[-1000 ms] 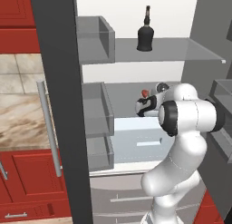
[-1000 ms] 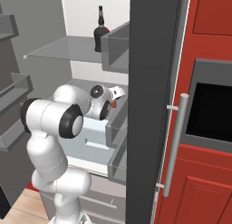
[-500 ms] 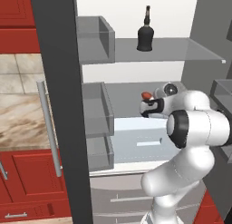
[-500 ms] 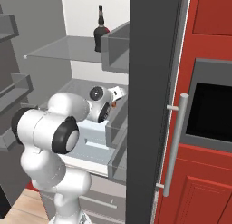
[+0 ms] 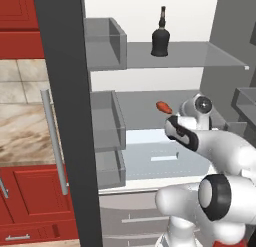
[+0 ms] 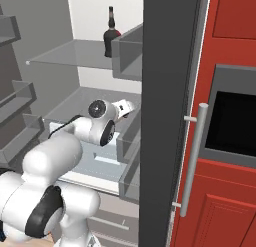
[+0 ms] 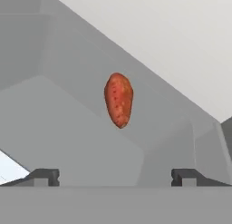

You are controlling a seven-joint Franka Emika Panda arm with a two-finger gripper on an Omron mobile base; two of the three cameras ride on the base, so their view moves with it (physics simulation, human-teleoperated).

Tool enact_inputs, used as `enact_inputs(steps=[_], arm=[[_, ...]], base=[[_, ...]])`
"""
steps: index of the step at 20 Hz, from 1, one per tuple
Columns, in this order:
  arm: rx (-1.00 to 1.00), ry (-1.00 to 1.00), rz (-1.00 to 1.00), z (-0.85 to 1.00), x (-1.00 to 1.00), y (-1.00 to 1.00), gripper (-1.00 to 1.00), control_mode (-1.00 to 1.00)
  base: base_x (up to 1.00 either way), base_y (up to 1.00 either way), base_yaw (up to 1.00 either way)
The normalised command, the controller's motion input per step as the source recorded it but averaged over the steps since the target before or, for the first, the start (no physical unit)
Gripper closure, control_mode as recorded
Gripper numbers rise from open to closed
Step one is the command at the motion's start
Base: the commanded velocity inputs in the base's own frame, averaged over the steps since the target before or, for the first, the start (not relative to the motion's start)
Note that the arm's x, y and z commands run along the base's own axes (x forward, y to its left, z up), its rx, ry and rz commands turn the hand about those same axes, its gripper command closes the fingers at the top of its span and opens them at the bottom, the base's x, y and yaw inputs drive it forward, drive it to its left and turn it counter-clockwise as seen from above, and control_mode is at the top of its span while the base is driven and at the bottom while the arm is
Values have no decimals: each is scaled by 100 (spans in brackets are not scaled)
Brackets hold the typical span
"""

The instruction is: Place the liquors on the top shelf of the fridge to keep them out of children's reach, and place the sweet potato on lower shelves for easy access.

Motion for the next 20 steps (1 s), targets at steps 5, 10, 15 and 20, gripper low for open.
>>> enact_inputs(steps=[5, 10, 15, 20], arm=[[-1, 6, 0, 66, -80, 42, -100, -100], [11, 2, -2, 68, -95, 26, -100, -100], [36, 0, -17, 69, -100, 0, -100, -100], [43, -3, -25, 62, -100, 1, -100, -100]], base=[[0, 0, 0], [0, 0, 0], [0, 0, 0], [0, 0, 0]])
